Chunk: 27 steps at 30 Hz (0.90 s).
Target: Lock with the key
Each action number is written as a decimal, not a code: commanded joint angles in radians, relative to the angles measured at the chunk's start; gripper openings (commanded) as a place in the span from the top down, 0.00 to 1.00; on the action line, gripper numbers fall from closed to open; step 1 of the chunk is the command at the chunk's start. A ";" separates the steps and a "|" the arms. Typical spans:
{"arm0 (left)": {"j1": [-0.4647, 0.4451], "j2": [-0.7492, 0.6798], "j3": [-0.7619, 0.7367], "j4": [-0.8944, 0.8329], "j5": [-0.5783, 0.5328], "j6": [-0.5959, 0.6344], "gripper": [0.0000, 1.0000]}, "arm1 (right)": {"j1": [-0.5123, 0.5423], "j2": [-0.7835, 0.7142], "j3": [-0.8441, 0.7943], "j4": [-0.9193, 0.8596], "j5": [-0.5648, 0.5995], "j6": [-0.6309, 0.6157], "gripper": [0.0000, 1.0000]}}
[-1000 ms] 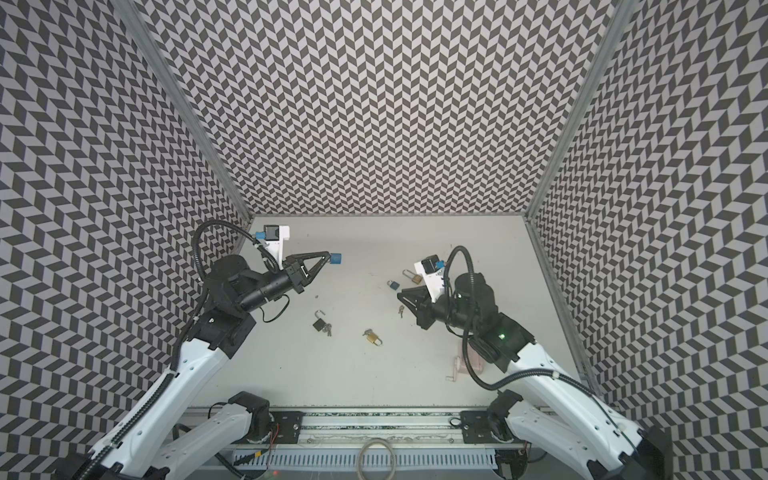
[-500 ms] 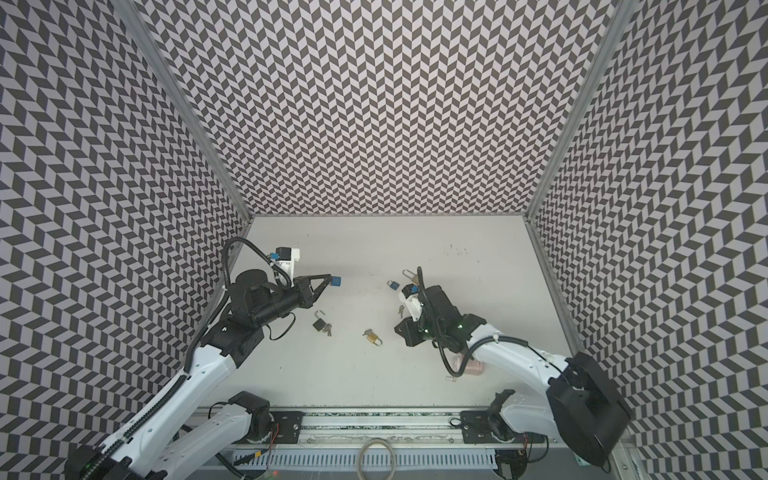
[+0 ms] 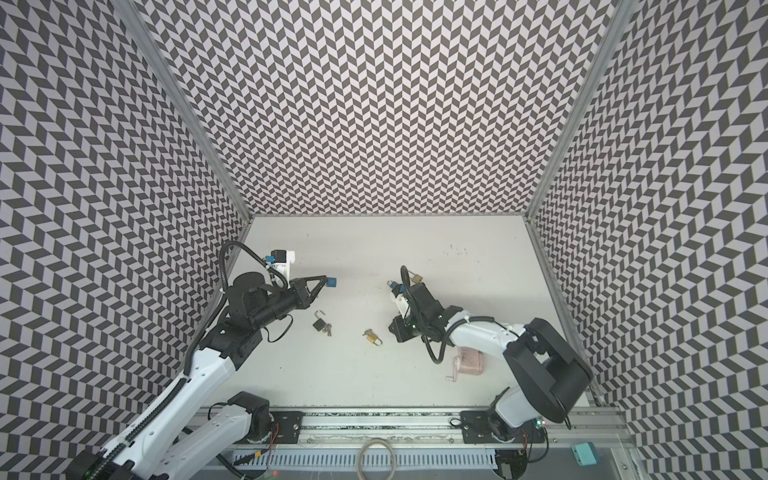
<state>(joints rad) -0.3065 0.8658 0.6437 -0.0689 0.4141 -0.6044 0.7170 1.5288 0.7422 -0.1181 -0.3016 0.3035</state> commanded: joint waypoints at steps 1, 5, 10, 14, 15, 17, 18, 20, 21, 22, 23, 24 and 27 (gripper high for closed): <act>0.006 -0.007 -0.007 0.028 0.012 -0.011 1.00 | 0.004 0.047 0.050 0.067 0.022 -0.021 1.00; 0.006 -0.014 -0.007 0.028 0.017 -0.015 1.00 | 0.004 0.121 0.096 0.071 0.031 -0.029 1.00; 0.008 -0.028 -0.006 0.016 0.019 -0.017 1.00 | 0.004 0.168 0.129 0.081 0.035 -0.026 0.94; 0.008 -0.034 -0.011 0.013 0.020 -0.017 1.00 | 0.002 0.173 0.135 0.096 0.016 -0.023 0.74; 0.009 -0.035 -0.011 0.012 0.020 -0.019 1.00 | 0.002 0.171 0.136 0.097 0.008 -0.024 0.71; 0.012 -0.036 -0.010 0.014 0.026 -0.018 1.00 | -0.001 0.154 0.140 0.097 -0.001 -0.024 0.63; 0.015 -0.037 -0.010 0.014 0.030 -0.017 1.00 | -0.003 0.140 0.141 0.094 -0.001 -0.026 0.61; 0.022 -0.037 -0.008 0.020 0.053 -0.013 1.00 | -0.009 0.084 0.131 0.094 0.016 -0.036 0.60; 0.024 -0.037 -0.006 0.026 0.069 -0.010 1.00 | -0.011 0.052 0.125 0.094 0.025 -0.045 0.59; 0.027 -0.033 -0.004 0.041 0.099 -0.004 1.00 | -0.014 0.008 0.115 0.094 0.039 -0.061 0.58; 0.026 -0.028 0.001 0.060 0.140 0.001 1.00 | -0.014 -0.048 0.101 0.106 0.051 -0.082 0.57; 0.025 -0.022 0.002 0.080 0.179 0.001 1.00 | -0.013 -0.104 0.082 0.125 0.053 -0.103 0.55; 0.003 0.009 0.019 0.159 0.301 -0.012 1.00 | -0.013 -0.295 0.028 0.197 0.058 -0.171 0.45</act>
<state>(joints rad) -0.2882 0.8581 0.6415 -0.0162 0.5686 -0.6201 0.7090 1.3884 0.7998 -0.0448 -0.2604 0.2142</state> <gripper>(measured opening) 0.048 0.539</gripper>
